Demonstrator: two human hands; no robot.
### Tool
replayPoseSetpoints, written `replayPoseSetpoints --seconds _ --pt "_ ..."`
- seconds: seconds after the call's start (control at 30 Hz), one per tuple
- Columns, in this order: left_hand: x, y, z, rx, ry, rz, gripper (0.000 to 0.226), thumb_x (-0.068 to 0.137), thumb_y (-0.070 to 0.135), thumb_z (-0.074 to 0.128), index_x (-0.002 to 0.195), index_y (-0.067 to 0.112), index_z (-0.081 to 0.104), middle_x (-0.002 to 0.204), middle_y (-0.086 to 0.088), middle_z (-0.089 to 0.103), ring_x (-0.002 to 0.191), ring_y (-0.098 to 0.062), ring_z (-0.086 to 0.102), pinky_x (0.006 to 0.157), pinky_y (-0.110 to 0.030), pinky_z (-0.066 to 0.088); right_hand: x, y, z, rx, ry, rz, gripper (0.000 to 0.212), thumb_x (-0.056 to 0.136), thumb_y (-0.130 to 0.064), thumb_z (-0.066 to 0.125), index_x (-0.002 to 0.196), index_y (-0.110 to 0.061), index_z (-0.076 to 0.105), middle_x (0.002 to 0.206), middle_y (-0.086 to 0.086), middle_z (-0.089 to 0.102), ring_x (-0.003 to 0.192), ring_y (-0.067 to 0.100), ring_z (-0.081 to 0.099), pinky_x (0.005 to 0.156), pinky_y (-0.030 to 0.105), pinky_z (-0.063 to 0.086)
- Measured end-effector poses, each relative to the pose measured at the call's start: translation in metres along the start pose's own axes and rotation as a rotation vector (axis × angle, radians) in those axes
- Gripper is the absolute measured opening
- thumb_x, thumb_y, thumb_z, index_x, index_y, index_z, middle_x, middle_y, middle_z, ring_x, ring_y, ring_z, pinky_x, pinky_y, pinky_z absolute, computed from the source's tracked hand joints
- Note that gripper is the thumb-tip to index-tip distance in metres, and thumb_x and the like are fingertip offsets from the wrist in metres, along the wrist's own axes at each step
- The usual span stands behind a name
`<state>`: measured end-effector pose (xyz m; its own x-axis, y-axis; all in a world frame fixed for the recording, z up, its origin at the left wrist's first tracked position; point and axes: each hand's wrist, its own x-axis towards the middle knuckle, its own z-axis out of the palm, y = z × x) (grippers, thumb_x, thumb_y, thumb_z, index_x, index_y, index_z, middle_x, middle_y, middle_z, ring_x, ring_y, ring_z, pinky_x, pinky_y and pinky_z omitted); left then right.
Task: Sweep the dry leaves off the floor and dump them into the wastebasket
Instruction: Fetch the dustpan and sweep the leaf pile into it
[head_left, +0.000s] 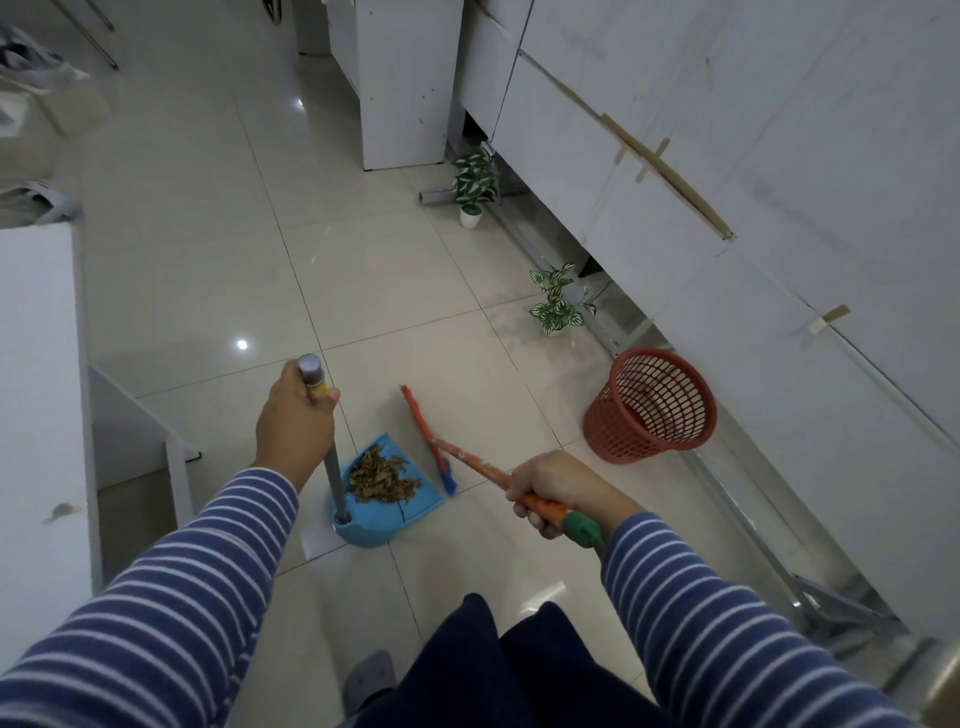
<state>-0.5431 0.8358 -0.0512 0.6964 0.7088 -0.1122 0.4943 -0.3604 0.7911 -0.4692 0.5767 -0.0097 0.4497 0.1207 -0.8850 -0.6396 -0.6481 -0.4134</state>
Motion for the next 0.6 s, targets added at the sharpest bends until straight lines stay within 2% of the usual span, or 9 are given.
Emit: replayPoseSetpoints --seconds 0.1,0.23,0.33,0.43,0.5,0.6 --pt "-0.002 0.002 0.002 -0.023 0.001 0.003 0.017 0.094 0.019 0.054 0.110 0.015 0.048 0.096 -0.007 0.056 0.089 -0.026 0.055 0.077 -0.037 0.042 -0.003 0.002 -0.002 0.017 -0.032 -0.013 0.027 0.089 -0.006 0.053 0.116 -0.001 0.056 0.068 0.008 0.055 0.038 0.010 0.045 0.036 0.016 0.038" --pt "-0.004 0.003 0.002 -0.028 0.012 -0.002 0.020 0.095 0.019 0.054 0.113 0.014 0.047 0.097 -0.006 0.055 0.088 -0.024 0.053 0.076 -0.037 0.040 -0.009 -0.005 -0.006 0.014 -0.048 -0.016 0.017 0.088 -0.006 0.053 0.104 -0.001 0.056 0.066 0.007 0.055 0.036 0.011 0.045 0.036 0.017 0.036" --pt "-0.005 0.001 0.001 -0.039 0.010 -0.016 0.022 0.095 0.020 0.054 0.115 0.015 0.046 0.097 -0.006 0.056 0.088 -0.024 0.054 0.076 -0.037 0.041 -0.006 -0.011 -0.003 -0.033 -0.029 -0.023 0.016 0.088 -0.006 0.053 0.103 -0.002 0.054 0.065 0.008 0.054 0.034 0.011 0.044 0.037 0.015 0.036" --pt "-0.005 -0.002 0.002 -0.043 -0.001 -0.029 0.024 0.095 0.020 0.053 0.117 0.017 0.044 0.097 -0.007 0.055 0.088 -0.026 0.056 0.076 -0.038 0.043 -0.009 -0.016 0.004 -0.067 -0.010 -0.040 0.003 0.089 -0.002 0.051 0.089 -0.001 0.054 0.064 0.010 0.050 0.034 0.013 0.042 0.038 0.015 0.034" --pt "-0.004 -0.003 0.003 -0.041 -0.008 -0.037 0.027 0.095 0.019 0.054 0.118 0.017 0.042 0.097 -0.007 0.055 0.088 -0.026 0.056 0.076 -0.038 0.044 -0.009 -0.016 0.008 -0.068 0.000 -0.065 0.013 0.090 0.003 0.049 0.078 -0.002 0.052 0.067 0.011 0.047 0.039 0.013 0.041 0.036 0.012 0.032" --pt "-0.005 -0.002 0.003 -0.034 -0.024 -0.050 0.031 0.095 0.017 0.053 0.123 0.016 0.040 0.096 -0.008 0.055 0.087 -0.025 0.055 0.074 -0.037 0.043 -0.007 -0.018 0.015 -0.042 0.004 -0.078 0.010 0.088 0.002 0.048 0.079 -0.001 0.052 0.067 0.012 0.047 0.042 0.015 0.042 0.037 0.016 0.034"
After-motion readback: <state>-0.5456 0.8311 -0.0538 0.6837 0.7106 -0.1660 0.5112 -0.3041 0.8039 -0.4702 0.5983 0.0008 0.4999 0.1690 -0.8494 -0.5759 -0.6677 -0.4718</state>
